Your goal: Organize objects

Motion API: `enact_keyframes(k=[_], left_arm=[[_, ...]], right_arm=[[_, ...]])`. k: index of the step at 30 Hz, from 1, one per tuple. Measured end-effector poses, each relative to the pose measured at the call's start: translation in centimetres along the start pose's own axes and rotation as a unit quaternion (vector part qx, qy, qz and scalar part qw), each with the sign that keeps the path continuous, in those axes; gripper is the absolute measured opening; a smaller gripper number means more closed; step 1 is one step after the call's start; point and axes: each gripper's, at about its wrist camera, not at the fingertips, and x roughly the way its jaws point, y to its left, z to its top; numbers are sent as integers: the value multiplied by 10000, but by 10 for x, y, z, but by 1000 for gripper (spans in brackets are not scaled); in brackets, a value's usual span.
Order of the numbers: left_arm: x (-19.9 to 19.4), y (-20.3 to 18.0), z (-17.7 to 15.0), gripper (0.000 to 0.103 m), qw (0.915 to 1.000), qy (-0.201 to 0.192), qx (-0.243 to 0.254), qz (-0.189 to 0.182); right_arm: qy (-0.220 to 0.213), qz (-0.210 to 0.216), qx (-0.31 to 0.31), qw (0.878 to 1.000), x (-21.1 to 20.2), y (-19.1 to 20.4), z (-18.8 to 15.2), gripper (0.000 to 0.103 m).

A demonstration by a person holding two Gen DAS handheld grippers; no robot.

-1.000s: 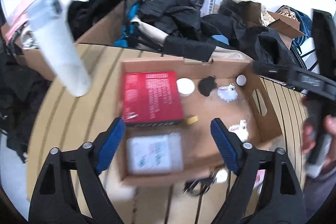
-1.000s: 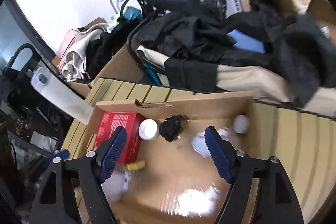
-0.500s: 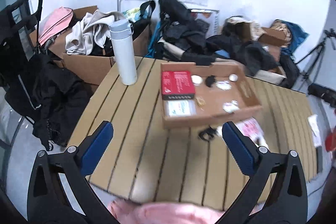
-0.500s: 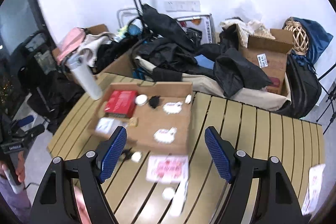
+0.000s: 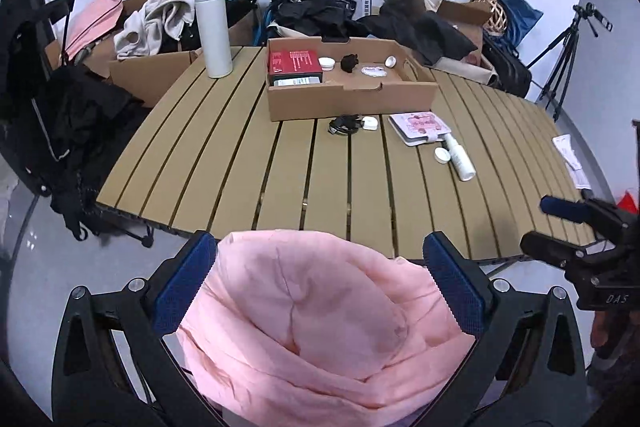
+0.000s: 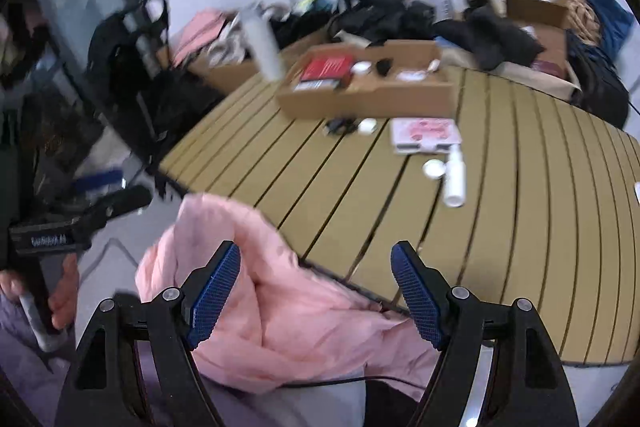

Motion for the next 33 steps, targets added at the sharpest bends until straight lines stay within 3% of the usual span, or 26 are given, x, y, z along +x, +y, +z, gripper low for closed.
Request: enact_keyframes(k=[2,5,8,10,11,15,18,20,24,30,33], left_arm=[[9,-1,3,103,9999,61,27,-88],[28,-3,5,103,9994,158,96,-281],[56,-6,17,103,9987,160,218,-440],[76,-8,28,103,9986,301,304,-301],[90,-10,38,103,9984,361,371,-234],[123,-17,66,102,9970,201,580,-479],[161,-20,85,101,9956,211,717,-566],[183,-23,93,101,9947,219,804,-599],[231,-29,105,101,9921,459,1129,-289],[263,-33,108,100,9916,561,1129,-297],[270,-34,109,88,9920,539,1124,-207]], right_arm=[[-71,-186,109,9997,2,-4,4,81],[-231,30,321,9992,3,-13,3,81],[-337,-407,261,9983,18,-22,-3,81],[-185,-527,346,9978,38,-33,-5,71],[-119,-480,408,9979,49,-41,-5,60],[-29,-296,637,9975,92,-70,5,46],[156,-262,988,9946,129,-93,14,46],[220,-558,1085,9923,151,-105,22,46],[278,-1148,1106,9868,170,-120,31,46],[234,-1337,894,9867,182,-128,40,46],[288,-1482,741,9858,189,-126,45,46]])
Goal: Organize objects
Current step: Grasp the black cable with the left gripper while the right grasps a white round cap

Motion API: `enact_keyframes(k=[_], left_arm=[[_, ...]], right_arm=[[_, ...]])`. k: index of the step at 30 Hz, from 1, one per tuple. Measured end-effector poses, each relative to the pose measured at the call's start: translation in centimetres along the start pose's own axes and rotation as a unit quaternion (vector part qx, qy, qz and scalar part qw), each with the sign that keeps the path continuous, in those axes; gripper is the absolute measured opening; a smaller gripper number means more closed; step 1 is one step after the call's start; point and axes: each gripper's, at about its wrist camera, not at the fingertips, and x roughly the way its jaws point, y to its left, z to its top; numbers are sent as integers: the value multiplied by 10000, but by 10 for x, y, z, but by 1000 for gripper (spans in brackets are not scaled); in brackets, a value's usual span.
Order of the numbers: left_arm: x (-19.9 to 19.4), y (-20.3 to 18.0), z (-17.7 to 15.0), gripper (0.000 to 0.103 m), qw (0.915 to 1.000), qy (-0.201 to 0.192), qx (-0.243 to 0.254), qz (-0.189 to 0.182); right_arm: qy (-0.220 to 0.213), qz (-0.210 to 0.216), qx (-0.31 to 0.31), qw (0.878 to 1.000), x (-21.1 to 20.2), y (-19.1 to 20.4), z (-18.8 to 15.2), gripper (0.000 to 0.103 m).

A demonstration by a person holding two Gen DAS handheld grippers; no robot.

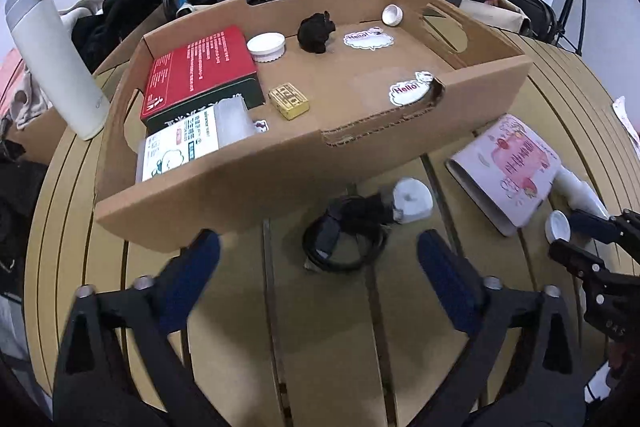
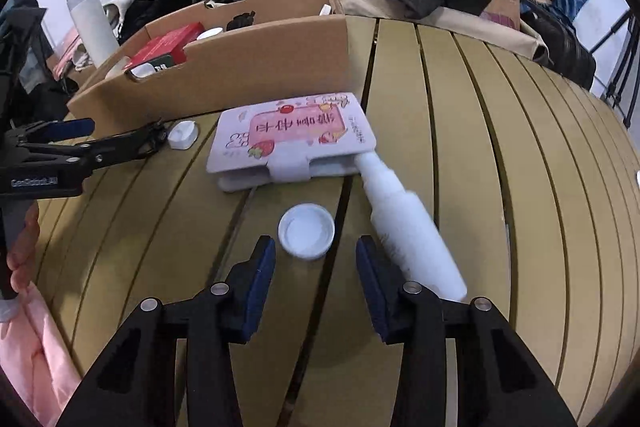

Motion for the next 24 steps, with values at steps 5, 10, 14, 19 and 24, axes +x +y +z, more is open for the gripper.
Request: enact_keyframes(k=[5,10,14,19,24], left_arm=[[13,2,3,50,9997,172,-65,-130],[7,-13,-4,13,9994,119,199,262],[-11,-8,-21,6,9998,105,-187,3],[-61,-2,-52,0,9968,-135,-576,-538],[-110,-2,-75,0,9902,-557,-776,-1023]], right_arm=[[-109,-92,-137,9998,2,7,0,44],[-166,-215,-361,9990,2,15,2,32],[-95,-113,-421,9990,-1,20,-1,32],[-213,74,-400,9989,-33,25,-14,32],[-344,254,-376,9984,-67,29,-31,32]])
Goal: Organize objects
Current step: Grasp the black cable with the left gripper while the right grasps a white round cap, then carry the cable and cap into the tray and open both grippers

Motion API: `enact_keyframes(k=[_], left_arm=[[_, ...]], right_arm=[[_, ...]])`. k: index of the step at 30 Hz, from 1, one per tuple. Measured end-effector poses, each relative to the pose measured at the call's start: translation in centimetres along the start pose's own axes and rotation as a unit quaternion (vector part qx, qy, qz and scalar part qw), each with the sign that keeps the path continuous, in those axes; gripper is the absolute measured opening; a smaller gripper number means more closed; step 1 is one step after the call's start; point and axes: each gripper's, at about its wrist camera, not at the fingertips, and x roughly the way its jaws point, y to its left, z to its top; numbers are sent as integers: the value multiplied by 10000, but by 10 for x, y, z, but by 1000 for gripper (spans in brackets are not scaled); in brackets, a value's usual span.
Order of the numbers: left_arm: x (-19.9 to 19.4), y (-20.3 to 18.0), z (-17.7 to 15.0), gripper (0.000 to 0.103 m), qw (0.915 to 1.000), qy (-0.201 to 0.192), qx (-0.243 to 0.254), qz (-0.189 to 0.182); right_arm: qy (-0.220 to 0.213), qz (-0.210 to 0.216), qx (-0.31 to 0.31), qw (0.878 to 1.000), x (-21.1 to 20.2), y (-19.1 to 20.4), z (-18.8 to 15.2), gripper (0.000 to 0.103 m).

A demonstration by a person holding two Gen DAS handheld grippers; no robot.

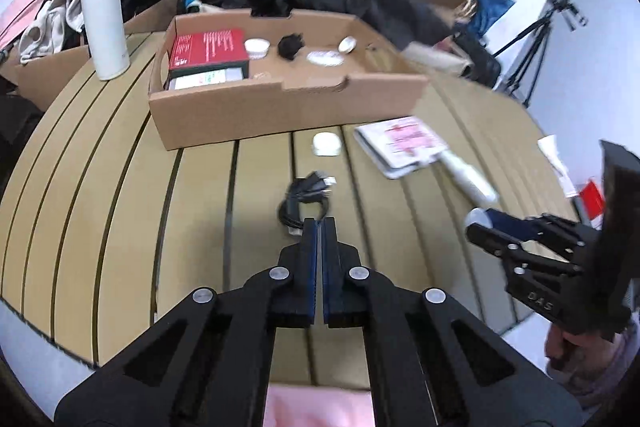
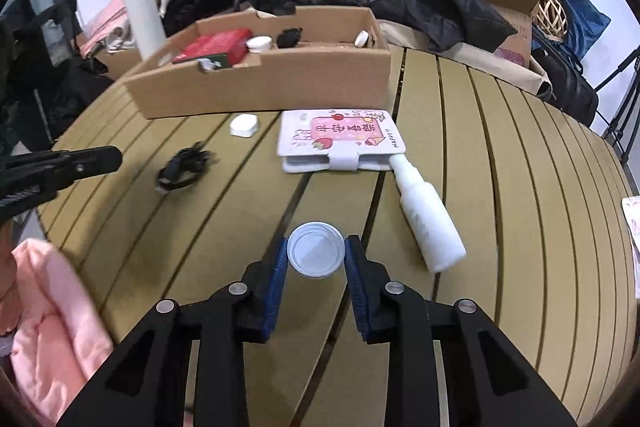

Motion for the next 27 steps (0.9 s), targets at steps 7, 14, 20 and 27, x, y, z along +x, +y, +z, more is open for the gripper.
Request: enact_keyframes(k=[7,14,20,27], left_arm=[[40,-19,10,86,9985,50,497,228],[106,-15,23,36,9922,826,662,651],[79,-5,14,32,9959,631,393,512],[15,14,69,31,9995,-81,-229,-179]], right_arm=[[-40,72,237,9997,-22,-3,-10,32],[-146,34,159,9998,-35,-7,-7,32],[-60,116,257,9996,-21,-18,0,32],[-292,647,120,9974,-9,-20,57,32]])
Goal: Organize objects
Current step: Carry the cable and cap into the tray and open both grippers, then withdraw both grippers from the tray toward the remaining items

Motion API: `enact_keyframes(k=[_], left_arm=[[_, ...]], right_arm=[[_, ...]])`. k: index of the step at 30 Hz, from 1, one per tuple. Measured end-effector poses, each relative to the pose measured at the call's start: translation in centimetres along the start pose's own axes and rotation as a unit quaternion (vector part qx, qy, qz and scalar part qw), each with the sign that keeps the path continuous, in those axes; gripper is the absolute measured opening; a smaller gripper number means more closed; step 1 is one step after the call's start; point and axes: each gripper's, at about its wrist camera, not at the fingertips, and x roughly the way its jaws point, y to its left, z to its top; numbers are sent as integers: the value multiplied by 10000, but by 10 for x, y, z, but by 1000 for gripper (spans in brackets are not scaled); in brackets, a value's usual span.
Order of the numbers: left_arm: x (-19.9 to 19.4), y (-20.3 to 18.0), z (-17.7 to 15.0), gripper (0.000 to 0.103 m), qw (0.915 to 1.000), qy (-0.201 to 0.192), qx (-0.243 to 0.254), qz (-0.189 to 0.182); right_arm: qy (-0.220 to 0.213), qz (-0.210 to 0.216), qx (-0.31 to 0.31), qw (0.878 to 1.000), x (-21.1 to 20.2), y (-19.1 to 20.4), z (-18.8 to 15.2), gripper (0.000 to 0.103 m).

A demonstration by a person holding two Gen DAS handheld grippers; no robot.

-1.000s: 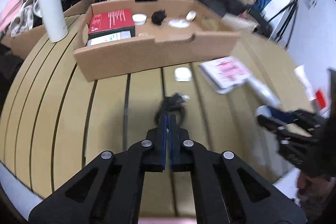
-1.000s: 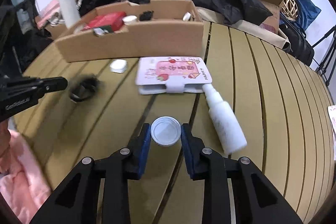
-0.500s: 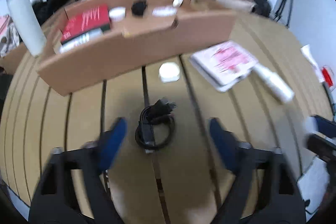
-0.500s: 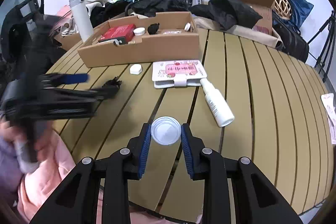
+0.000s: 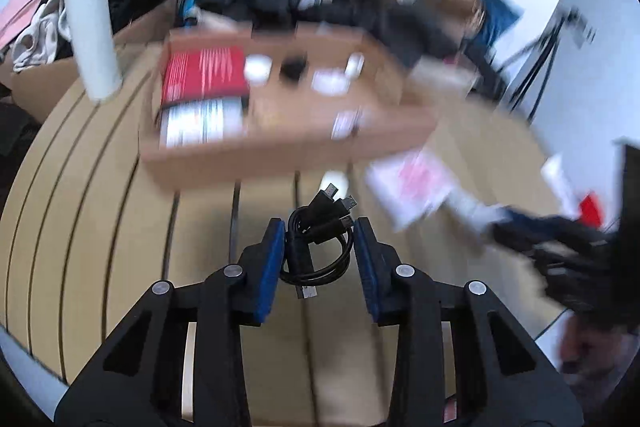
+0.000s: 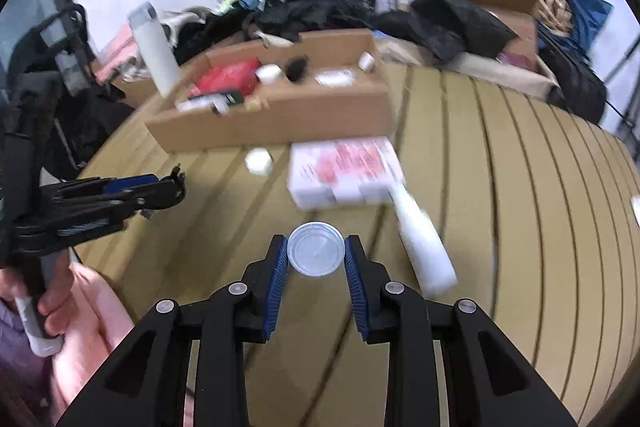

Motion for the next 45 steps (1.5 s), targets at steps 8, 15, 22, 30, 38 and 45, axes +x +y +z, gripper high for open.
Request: enact_keyframes(k=[8,15,22,30,38,45], left_arm=[[67,38,98,32,9966,383,-735,-38],[116,51,83,45,9962,600,-521,360],[65,78,91,85,9966,42,-526,634],[-12,101,94,94,9761,-125,-629,2075],[-90,51,55,102,9729,-301,-272,2276],[-144,0,-6,103,9778,-440,29,2047]], right_arm=[[169,747,-180,9969,88,8,154,32],[1168,1070,-36,9874,208,29,196,32],[1105,1245,218,9858,215,24,199,68],[743,558,41,9957,117,-19,201,68],[273,77,-50,9996,-5,-36,166,68],[-479,410,-4,9980,-98,-18,69,68]])
